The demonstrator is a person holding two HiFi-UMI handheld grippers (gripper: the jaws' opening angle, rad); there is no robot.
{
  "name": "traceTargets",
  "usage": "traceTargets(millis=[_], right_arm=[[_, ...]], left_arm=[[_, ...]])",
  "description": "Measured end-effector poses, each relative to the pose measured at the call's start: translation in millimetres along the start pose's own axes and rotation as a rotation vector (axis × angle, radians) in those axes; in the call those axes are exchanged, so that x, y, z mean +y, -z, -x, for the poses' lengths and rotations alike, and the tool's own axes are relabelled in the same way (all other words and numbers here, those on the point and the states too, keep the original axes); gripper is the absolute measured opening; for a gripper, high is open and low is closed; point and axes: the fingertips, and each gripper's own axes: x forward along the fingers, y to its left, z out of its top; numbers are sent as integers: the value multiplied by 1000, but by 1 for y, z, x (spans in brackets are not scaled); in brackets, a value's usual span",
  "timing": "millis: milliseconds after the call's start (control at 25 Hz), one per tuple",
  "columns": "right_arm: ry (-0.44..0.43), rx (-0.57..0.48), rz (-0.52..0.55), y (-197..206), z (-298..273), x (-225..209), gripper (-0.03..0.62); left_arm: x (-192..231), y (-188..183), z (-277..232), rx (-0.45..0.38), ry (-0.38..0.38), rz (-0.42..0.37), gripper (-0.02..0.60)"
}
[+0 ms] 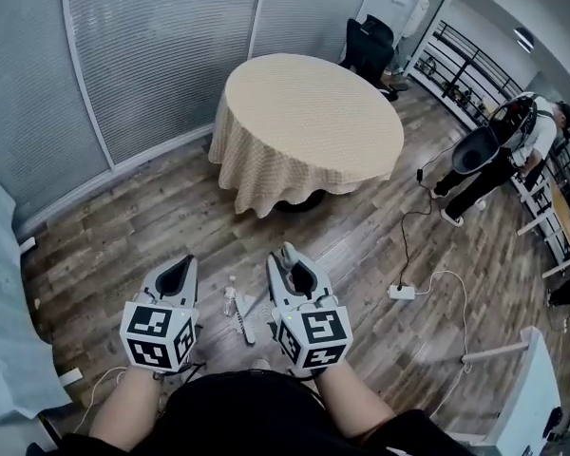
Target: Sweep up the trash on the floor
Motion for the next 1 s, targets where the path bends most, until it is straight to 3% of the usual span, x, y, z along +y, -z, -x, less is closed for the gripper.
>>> traceTargets(millis=[560, 1000], right_arm=[[97, -25, -33, -4, 4, -42, 95], [60, -56, -34, -13, 4, -40, 95]], left_arm=[[-19, -14, -21, 3, 42, -30, -6], [-33, -15, -18, -41, 40, -67, -5]])
